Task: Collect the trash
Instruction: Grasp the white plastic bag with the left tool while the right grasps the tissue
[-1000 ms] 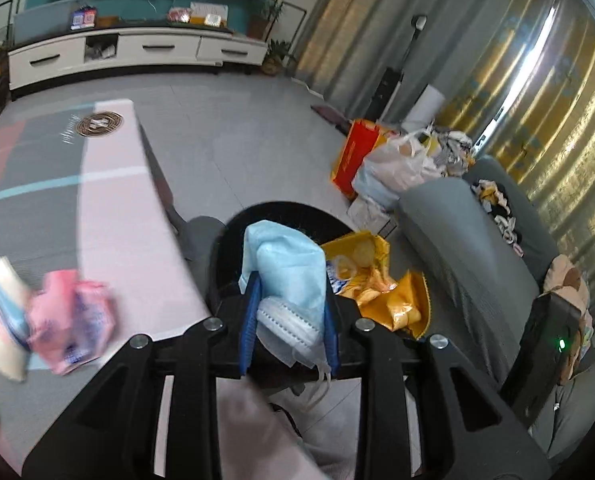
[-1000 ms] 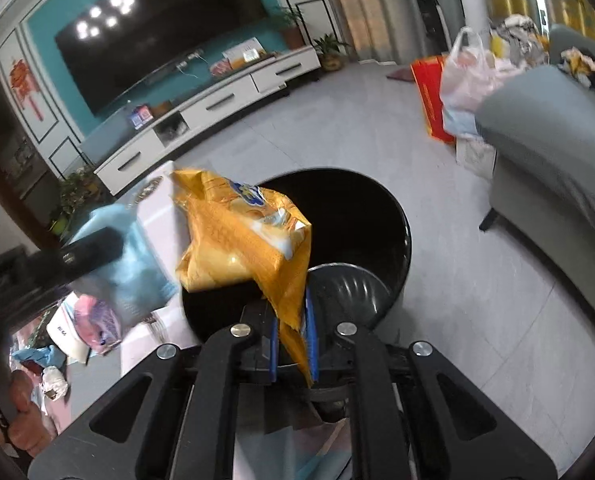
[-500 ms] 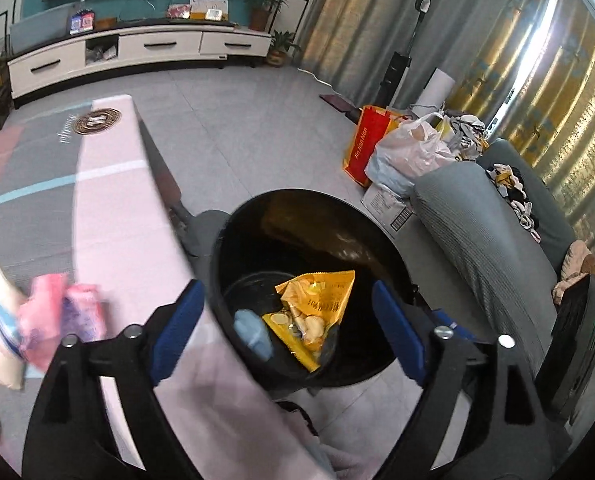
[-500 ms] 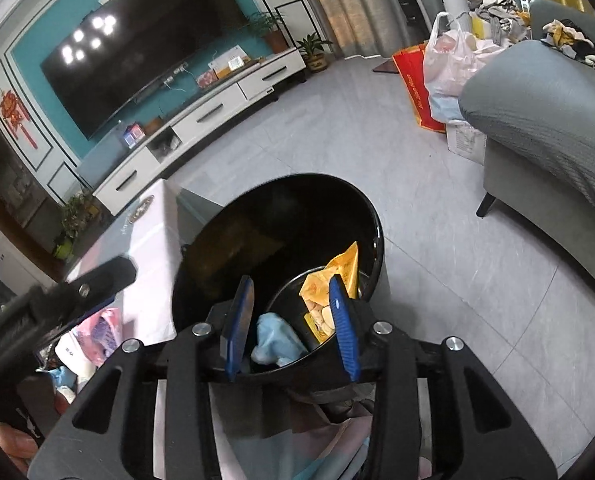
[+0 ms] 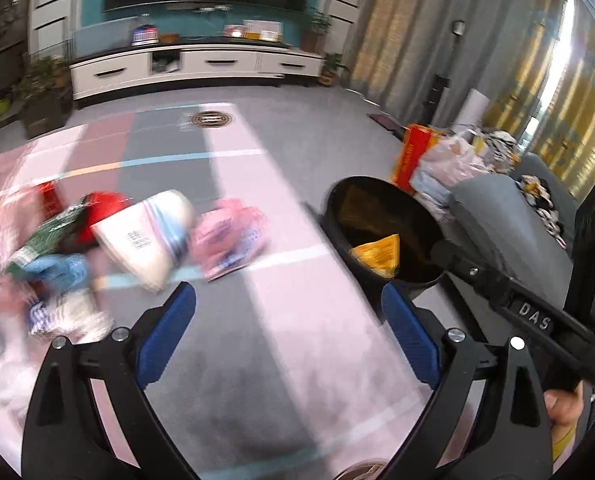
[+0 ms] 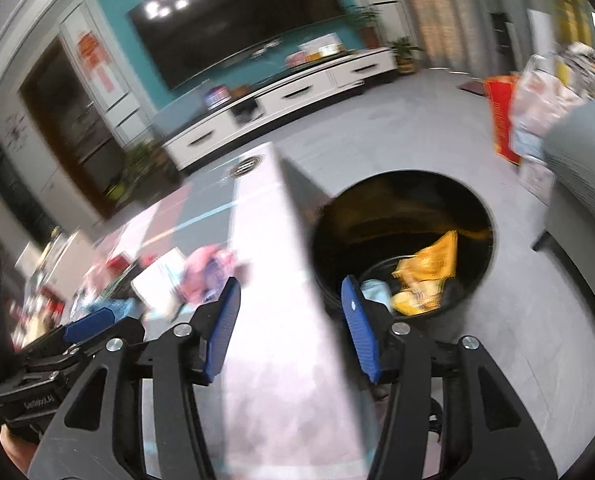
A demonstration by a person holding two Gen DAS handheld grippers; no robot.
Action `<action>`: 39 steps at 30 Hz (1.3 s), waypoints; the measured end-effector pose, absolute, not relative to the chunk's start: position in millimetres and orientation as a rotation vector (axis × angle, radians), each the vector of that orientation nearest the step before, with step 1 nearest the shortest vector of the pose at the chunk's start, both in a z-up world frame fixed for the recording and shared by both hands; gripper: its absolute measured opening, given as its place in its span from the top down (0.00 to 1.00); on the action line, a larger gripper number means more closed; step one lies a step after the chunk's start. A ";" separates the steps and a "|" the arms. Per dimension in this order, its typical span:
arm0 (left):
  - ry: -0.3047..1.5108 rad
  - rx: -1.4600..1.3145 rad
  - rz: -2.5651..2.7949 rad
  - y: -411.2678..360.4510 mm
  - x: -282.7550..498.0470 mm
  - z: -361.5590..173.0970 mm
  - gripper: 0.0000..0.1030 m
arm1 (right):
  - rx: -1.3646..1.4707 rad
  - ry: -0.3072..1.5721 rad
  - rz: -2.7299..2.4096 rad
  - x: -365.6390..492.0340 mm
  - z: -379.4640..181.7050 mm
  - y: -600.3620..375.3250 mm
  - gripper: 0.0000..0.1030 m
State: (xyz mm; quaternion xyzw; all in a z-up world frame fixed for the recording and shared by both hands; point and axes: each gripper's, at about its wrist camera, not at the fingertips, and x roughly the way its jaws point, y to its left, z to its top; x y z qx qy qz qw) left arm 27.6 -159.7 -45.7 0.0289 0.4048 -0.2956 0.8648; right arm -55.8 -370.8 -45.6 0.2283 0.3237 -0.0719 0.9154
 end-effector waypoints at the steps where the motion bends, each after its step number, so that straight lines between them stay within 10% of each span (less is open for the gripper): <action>1: 0.844 0.054 -0.599 -147.2 27.4 -44.1 0.09 | 0.454 0.672 -0.127 -54.8 -44.2 -362.8 0.48; 14: 0.855 -0.135 -0.186 53.8 22.4 -63.7 0.07 | 0.263 0.793 0.085 -31.3 -50.6 -262.5 0.45; 31: 0.900 -0.138 -0.176 60.4 40.4 -117.5 0.08 | 0.173 0.921 0.330 38.6 -101.9 -158.4 0.45; 39: 0.931 -0.155 -0.200 59.1 53.2 -131.3 0.40 | 0.092 0.919 0.366 82.2 -115.2 -124.2 0.45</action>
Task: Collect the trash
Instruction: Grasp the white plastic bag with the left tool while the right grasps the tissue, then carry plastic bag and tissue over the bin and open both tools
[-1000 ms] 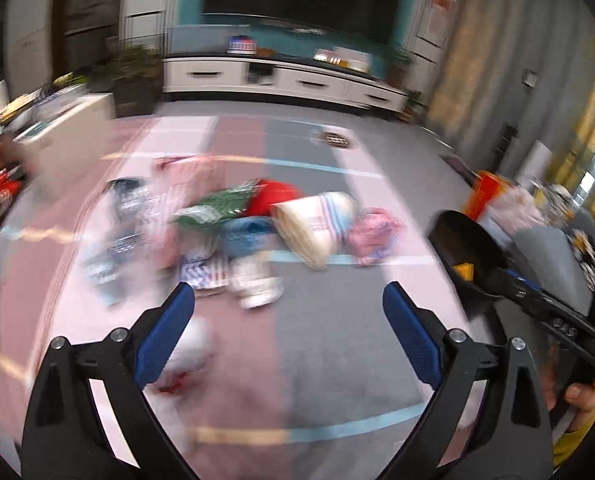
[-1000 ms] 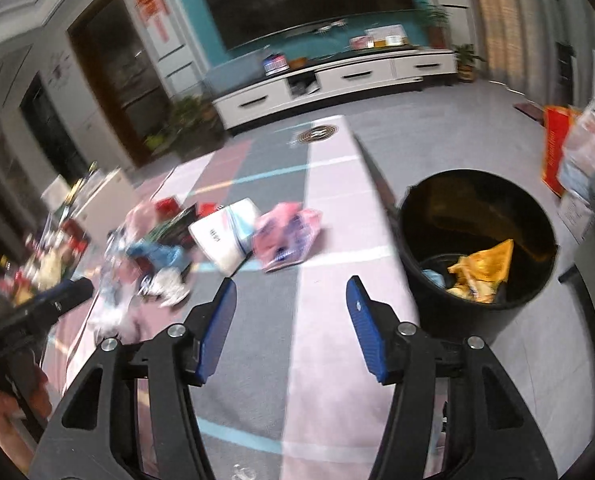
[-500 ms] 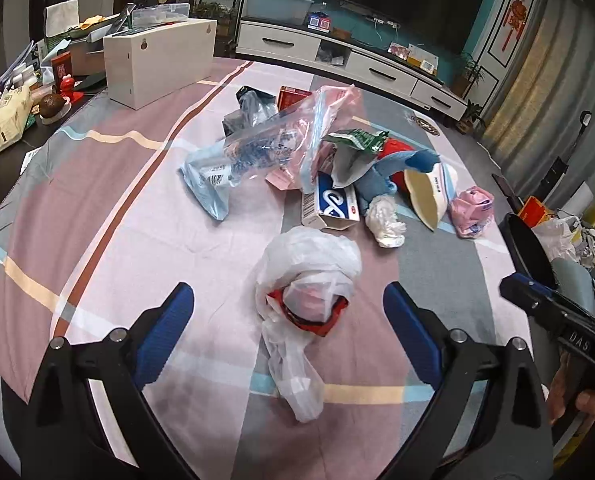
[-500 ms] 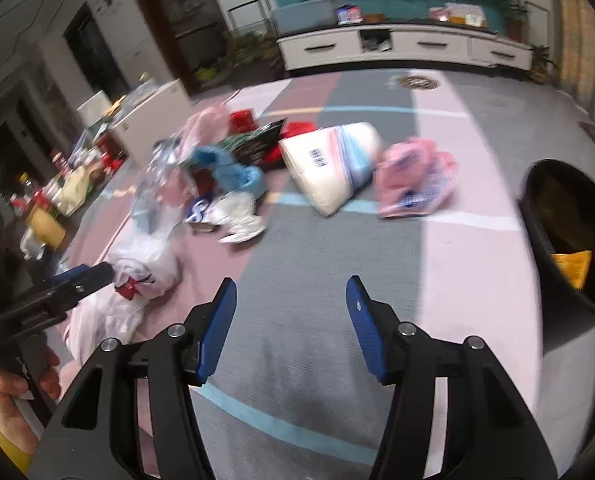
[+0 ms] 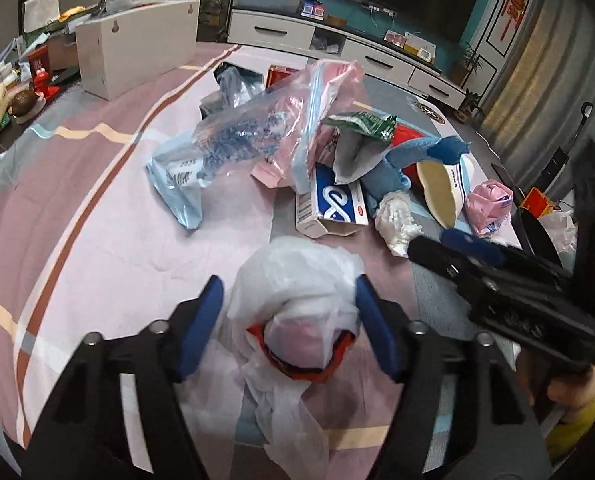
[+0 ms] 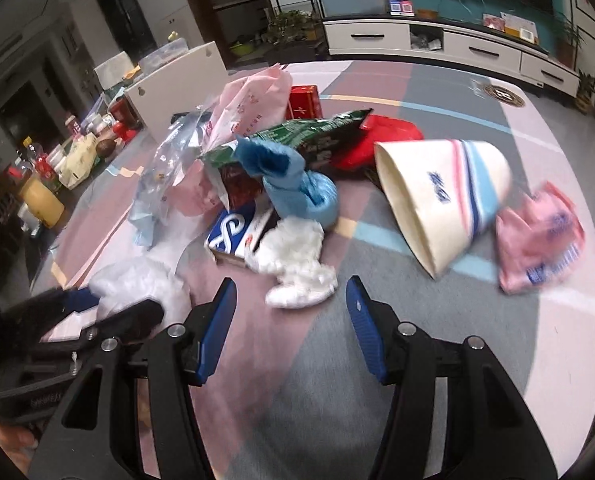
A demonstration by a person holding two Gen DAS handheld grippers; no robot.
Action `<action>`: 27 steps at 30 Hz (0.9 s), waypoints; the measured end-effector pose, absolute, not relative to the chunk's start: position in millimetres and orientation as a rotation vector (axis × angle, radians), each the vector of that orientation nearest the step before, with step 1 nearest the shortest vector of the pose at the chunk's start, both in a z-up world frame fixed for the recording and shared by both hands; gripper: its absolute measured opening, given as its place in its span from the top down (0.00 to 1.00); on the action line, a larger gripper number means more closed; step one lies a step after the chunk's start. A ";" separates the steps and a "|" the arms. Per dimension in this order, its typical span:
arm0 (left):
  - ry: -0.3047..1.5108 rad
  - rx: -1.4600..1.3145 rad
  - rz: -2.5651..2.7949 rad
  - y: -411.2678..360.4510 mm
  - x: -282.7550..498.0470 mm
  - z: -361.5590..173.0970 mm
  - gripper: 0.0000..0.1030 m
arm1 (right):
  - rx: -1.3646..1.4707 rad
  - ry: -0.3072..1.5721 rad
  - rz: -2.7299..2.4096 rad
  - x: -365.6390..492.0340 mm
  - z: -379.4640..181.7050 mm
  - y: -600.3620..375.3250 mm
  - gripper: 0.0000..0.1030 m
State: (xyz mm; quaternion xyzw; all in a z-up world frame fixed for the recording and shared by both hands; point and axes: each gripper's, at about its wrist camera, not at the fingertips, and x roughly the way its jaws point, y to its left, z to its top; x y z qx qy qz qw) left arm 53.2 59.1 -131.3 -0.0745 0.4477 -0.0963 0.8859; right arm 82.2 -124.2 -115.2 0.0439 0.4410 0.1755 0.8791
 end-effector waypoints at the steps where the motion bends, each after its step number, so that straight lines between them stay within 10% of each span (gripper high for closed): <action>1: 0.931 -0.158 -0.205 59.9 53.0 -132.0 0.49 | 0.085 0.921 0.363 87.2 -117.1 -121.0 0.45; 7: 0.923 -0.239 -0.270 73.6 50.4 -129.3 0.74 | 0.059 0.930 0.357 102.9 -127.7 -112.6 0.45; 14: 0.896 -0.289 -0.313 81.7 44.5 -114.5 0.74 | 0.114 0.944 0.375 96.4 -130.6 -124.2 0.79; 27: 0.877 -0.206 -0.448 28.0 38.6 -89.5 0.74 | 0.204 0.845 0.291 11.9 -83.1 -196.5 0.81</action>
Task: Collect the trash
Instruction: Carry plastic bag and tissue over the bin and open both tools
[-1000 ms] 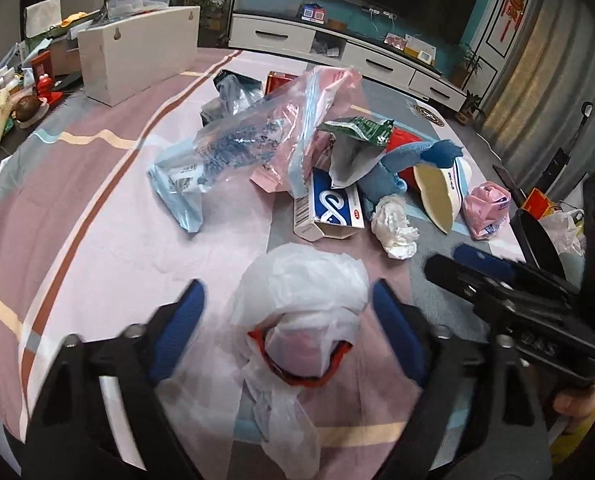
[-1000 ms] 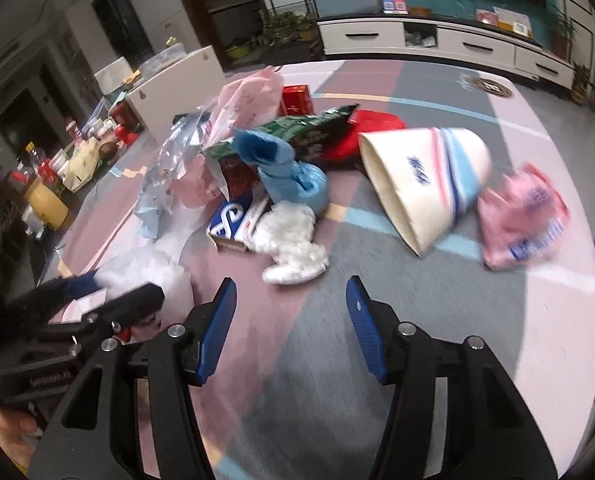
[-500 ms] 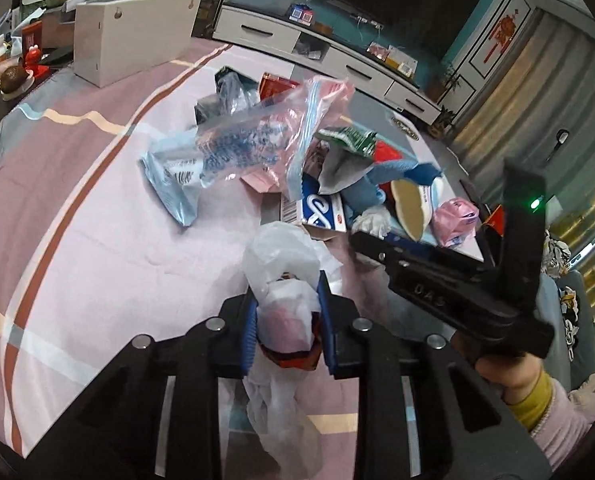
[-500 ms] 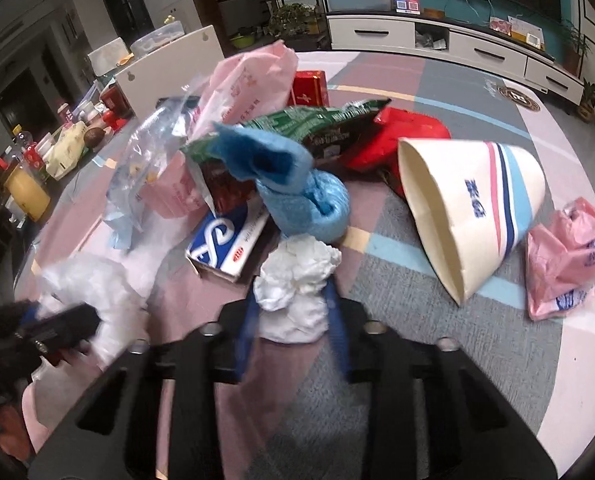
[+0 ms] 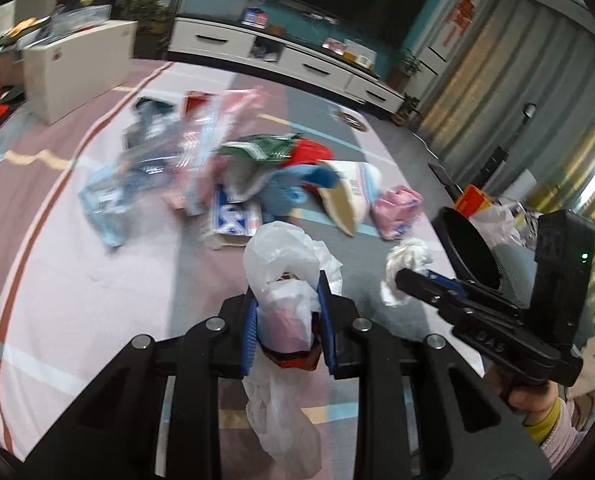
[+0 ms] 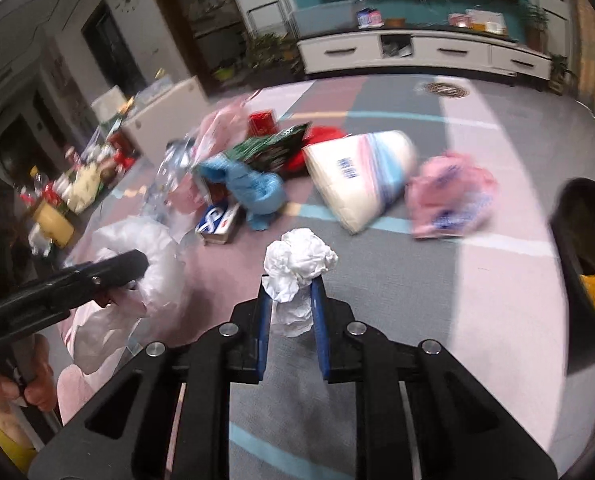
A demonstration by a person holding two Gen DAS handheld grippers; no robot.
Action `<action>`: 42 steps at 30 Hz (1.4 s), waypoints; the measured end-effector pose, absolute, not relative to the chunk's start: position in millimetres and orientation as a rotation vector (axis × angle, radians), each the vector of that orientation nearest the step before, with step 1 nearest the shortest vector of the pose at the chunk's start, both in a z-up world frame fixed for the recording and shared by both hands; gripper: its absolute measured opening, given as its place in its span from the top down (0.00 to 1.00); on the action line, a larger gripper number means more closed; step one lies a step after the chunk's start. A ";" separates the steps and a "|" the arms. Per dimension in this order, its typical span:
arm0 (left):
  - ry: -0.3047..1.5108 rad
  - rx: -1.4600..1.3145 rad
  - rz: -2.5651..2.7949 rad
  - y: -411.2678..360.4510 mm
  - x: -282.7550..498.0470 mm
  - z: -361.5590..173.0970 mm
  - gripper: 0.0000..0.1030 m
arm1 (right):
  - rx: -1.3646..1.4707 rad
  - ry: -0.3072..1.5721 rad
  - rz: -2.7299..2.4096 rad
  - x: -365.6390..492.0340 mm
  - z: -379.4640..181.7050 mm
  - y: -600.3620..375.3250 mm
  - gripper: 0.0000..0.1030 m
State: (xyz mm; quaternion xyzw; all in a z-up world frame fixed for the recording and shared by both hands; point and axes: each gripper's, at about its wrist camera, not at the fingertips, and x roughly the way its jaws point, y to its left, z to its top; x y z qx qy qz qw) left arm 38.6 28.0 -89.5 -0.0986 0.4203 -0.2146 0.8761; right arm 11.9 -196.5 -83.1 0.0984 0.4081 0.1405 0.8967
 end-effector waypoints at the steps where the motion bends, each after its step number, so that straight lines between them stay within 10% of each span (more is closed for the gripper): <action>1: 0.876 -0.195 -0.463 20.0 38.3 -87.1 0.74 | 0.213 0.835 0.277 7.7 -79.9 -205.3 0.81; 21: 0.793 -0.019 -0.790 -187.4 65.0 -31.6 0.74 | 0.483 0.584 -0.106 -51.1 -55.0 -392.7 0.81; 37: 0.960 0.088 -0.862 -341.8 102.8 -92.4 0.70 | 0.555 0.645 -0.252 -39.6 -102.1 -458.3 0.78; 42: 0.991 0.095 -0.856 -353.9 109.8 -106.2 0.33 | 0.603 0.660 -0.276 -37.0 -113.2 -472.0 0.66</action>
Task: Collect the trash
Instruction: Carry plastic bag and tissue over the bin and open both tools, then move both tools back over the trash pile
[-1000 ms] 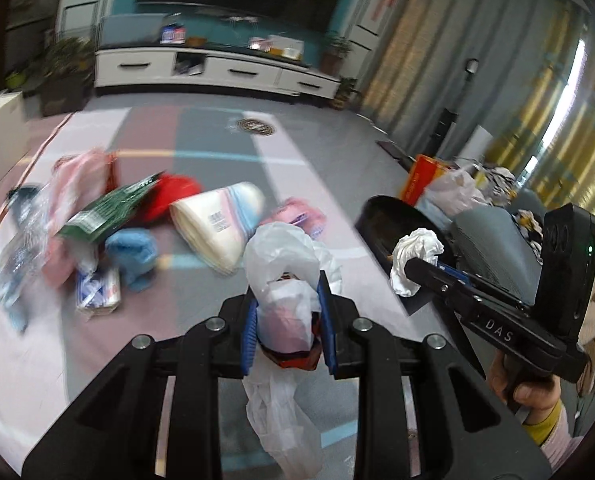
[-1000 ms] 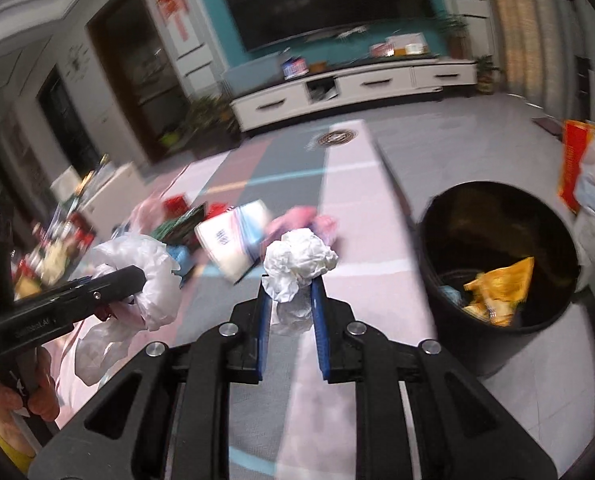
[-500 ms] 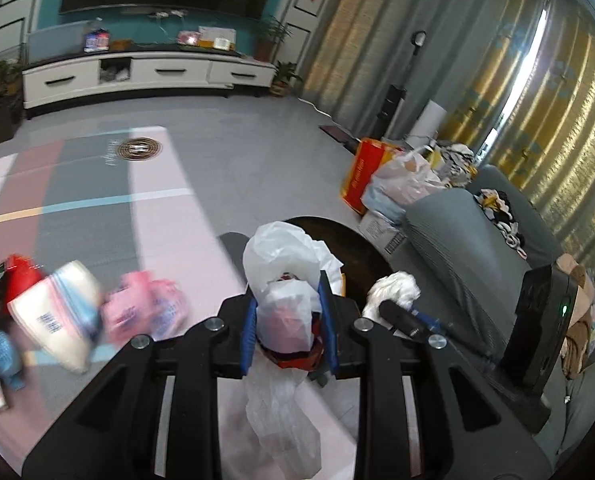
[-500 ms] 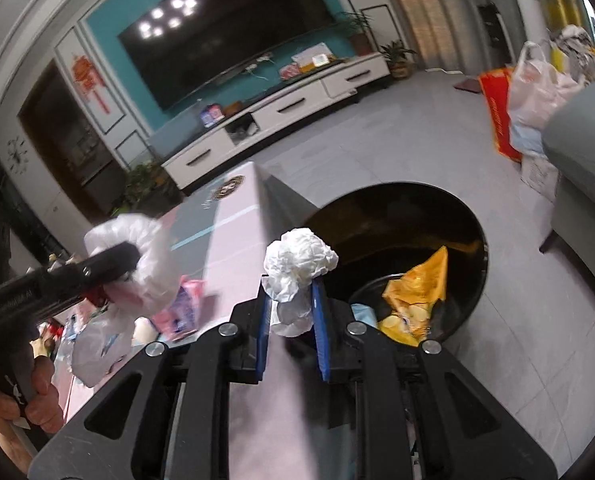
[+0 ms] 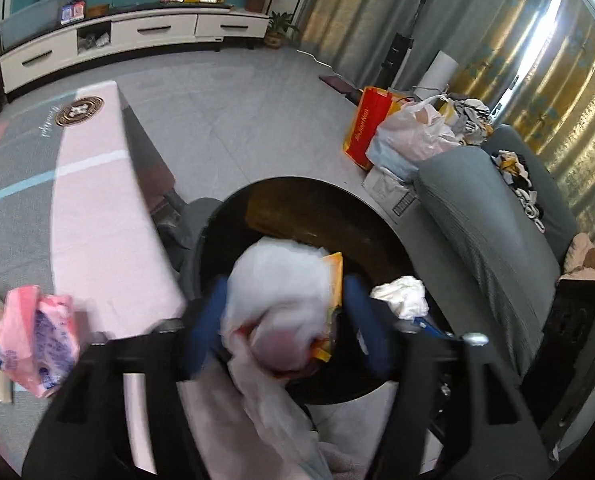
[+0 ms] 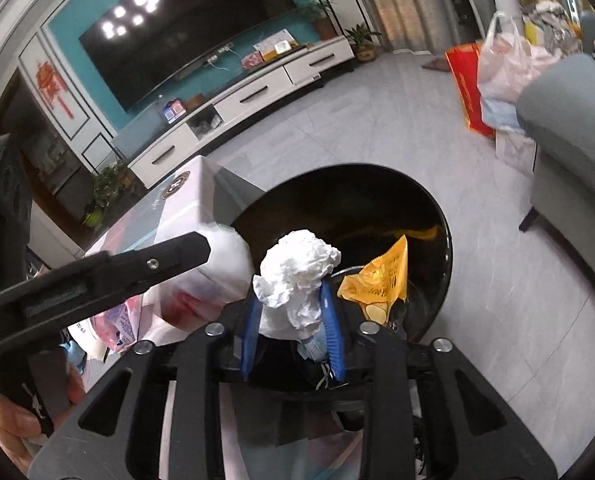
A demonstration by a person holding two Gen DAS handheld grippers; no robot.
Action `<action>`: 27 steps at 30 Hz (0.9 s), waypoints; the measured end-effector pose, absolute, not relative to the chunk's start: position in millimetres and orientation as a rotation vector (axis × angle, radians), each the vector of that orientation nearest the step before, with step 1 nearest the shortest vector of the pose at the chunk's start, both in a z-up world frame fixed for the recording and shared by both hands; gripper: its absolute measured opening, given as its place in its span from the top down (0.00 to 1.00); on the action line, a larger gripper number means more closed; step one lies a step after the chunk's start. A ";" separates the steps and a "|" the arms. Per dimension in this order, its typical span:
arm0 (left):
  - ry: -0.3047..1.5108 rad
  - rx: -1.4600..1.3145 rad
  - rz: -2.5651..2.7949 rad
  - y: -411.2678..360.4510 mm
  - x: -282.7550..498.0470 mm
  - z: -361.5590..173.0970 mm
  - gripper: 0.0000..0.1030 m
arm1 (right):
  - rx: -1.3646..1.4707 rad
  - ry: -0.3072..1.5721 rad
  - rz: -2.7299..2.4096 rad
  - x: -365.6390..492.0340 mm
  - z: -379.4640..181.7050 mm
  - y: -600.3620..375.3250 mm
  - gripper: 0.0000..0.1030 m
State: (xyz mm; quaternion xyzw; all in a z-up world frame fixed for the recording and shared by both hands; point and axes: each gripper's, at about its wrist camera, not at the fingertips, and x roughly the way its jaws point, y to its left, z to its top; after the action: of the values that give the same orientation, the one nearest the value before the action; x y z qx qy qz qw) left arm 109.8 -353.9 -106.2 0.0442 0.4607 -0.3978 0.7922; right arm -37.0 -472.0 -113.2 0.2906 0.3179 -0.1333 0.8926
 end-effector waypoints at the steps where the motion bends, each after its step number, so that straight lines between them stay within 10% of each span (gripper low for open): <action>1: 0.991 0.098 -0.856 -356.5 109.8 -106.4 0.32 | 0.609 0.658 -0.281 -36.8 -114.0 -474.5 0.63; 27: 0.940 0.095 -0.721 -187.3 54.0 -100.3 0.10 | 0.528 0.745 -0.146 -40.1 -94.7 -410.6 0.47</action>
State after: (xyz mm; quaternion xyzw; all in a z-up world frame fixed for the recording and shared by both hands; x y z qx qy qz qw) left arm 54.0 -187.3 -100.3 0.0446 0.4430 -0.3399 0.8284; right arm -40.1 -410.6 -94.7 0.2549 0.3593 -0.0705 0.8950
